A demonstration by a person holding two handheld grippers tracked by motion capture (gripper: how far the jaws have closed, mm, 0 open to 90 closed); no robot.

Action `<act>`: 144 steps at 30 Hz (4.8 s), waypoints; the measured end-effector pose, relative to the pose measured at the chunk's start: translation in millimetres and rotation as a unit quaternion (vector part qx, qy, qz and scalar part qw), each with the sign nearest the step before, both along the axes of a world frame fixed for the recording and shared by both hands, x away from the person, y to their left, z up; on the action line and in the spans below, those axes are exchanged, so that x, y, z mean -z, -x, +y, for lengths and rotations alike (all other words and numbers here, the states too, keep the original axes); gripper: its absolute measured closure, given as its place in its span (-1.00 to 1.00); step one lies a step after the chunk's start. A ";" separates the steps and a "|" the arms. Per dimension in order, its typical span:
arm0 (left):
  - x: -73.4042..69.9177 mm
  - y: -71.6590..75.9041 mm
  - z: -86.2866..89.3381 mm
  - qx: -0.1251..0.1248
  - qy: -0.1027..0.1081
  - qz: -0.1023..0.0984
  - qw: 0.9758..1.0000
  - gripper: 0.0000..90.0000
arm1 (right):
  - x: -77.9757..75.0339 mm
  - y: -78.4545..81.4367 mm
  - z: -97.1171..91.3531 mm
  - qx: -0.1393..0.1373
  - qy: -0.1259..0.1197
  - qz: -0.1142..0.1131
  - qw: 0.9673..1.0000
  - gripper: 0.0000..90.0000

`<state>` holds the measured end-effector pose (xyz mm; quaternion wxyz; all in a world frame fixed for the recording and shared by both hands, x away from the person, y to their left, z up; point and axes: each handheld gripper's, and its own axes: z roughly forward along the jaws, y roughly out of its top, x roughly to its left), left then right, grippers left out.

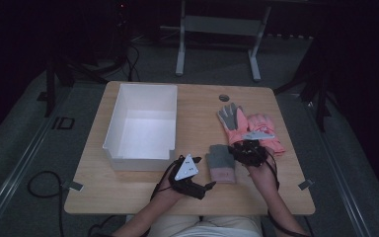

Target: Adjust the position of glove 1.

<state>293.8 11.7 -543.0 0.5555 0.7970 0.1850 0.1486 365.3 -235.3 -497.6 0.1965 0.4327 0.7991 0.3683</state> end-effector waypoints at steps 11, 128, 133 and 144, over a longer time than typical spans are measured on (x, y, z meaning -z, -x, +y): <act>1.2 -9.6 -51.5 0.071 -0.116 -0.068 0.988 -0.52 | 19.7 -35.0 -5.6 0.009 -0.010 0.050 0.999 0.37; -111.9 -78.0 150.9 -0.001 -0.317 -0.004 0.948 0.52 | -83.5 -107.6 248.6 -0.203 -0.062 0.064 0.975 0.62; -101.5 -86.3 145.0 0.004 -0.346 0.003 0.938 0.52 | -72.9 -115.0 253.2 -0.192 -0.046 0.080 0.977 0.61; -82.0 -101.3 135.9 0.019 -0.380 0.030 0.924 0.51 | -53.5 -126.1 257.2 -0.179 -0.019 0.111 0.977 0.51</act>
